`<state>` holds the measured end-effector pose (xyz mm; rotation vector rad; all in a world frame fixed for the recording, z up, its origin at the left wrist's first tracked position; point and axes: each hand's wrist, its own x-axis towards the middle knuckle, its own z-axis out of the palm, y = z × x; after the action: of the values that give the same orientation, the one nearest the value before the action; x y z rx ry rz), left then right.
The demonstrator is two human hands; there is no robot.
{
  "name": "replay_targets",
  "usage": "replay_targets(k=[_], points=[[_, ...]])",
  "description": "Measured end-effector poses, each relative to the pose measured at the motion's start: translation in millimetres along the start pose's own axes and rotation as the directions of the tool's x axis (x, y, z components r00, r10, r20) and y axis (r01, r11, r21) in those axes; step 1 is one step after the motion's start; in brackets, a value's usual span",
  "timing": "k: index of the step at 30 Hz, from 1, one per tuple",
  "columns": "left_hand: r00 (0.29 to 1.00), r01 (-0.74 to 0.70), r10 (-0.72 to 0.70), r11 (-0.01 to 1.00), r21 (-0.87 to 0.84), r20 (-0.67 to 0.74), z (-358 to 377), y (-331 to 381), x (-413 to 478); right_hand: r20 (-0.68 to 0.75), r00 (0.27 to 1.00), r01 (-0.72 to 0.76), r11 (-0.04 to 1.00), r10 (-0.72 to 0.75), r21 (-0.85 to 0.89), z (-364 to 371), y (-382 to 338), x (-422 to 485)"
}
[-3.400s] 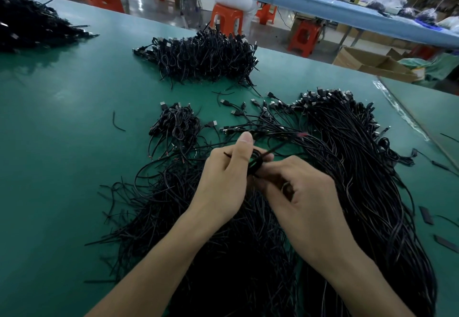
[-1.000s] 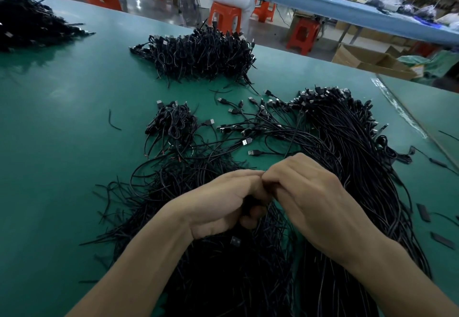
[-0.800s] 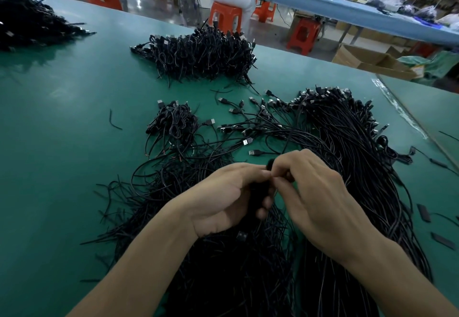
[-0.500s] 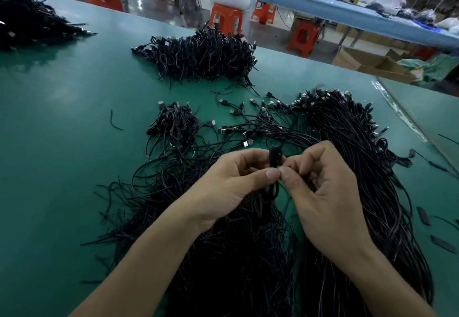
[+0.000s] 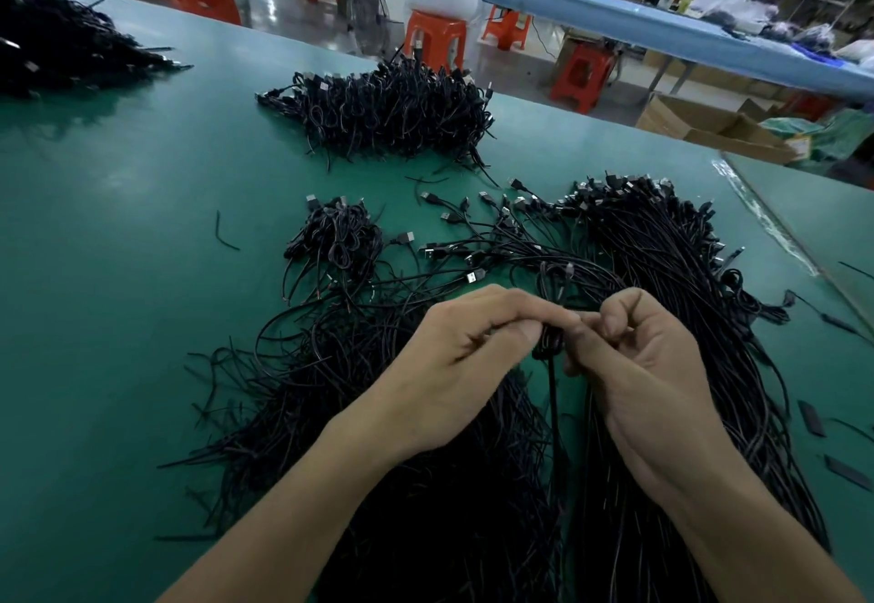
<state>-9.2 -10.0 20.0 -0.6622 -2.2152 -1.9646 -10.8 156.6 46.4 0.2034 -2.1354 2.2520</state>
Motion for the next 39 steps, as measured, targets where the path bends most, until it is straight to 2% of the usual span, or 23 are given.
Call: replay_targets(k=[2, 4, 8, 11, 13, 16, 19, 24, 27, 32, 34, 39], points=[[1.0, 0.007, -0.007, 0.999, -0.051, 0.006, 1.2, -0.8, -0.8, -0.015, 0.998, 0.058, 0.994, -0.059, -0.095, 1.1, -0.3, 0.8], [0.999, -0.006, 0.005, 0.999, -0.032, -0.035, 2.4, -2.9, -0.7, -0.038, 0.992, 0.114, 0.979, -0.122, -0.168, 0.9, -0.1, 2.1], [0.988, 0.011, -0.016, 0.999, -0.036, -0.154, -1.9, -7.2, 1.6, -0.046, 0.97, 0.218, 0.942, -0.238, -0.256, 0.2, -2.6, 1.5], [0.983, 0.027, -0.026, 1.0, -0.001, -0.18, -4.6, -8.2, 1.8, -0.019, 0.957, 0.273, 0.916, -0.291, -0.293, 2.3, -3.7, -2.2], [0.983, 0.03, -0.037, 0.999, -0.044, -0.182, -2.7, -8.4, 2.4, 0.055, 0.955, 0.295, 0.918, -0.291, -0.265, 5.2, -4.7, -3.2], [0.98, 0.03, -0.072, 0.975, -0.221, -0.185, -3.4, -10.0, 2.5, 0.12, 0.96, 0.274, 0.931, -0.251, -0.243, 10.5, -4.0, -4.0], [0.972, 0.011, -0.039, 0.993, -0.12, -0.233, -5.9, -9.4, 3.8, 0.148, 0.971, 0.226, 0.927, -0.189, -0.299, 12.3, 0.4, -6.6], [0.979, -0.001, -0.051, 0.965, -0.261, -0.195, -7.9, 0.8, 6.9, 0.154, 0.982, 0.148, 0.945, -0.107, -0.29, 8.2, 4.9, -3.8], [0.987, -0.014, -0.045, 0.933, -0.36, -0.155, -7.4, 8.5, 3.2, 0.096, 0.99, 0.121, 0.956, -0.099, -0.267, 6.2, 6.9, 0.3], [0.993, -0.054, 0.014, 0.939, -0.339, -0.12, -1.9, 12.7, -0.7, 0.012, 0.992, 0.129, 0.985, -0.128, -0.116, 6.4, 3.2, 3.5], [0.991, -0.073, 0.033, 0.947, -0.312, -0.131, -3.1, 12.3, -1.2, -0.005, 0.988, 0.151, 0.977, -0.154, -0.148, 5.7, 1.8, 2.7], [0.976, -0.084, 0.078, 0.996, -0.023, -0.202, -0.8, 4.8, -2.4, -0.05, 0.963, 0.244, 0.936, -0.265, -0.253, 2.2, -4.5, 1.5]])
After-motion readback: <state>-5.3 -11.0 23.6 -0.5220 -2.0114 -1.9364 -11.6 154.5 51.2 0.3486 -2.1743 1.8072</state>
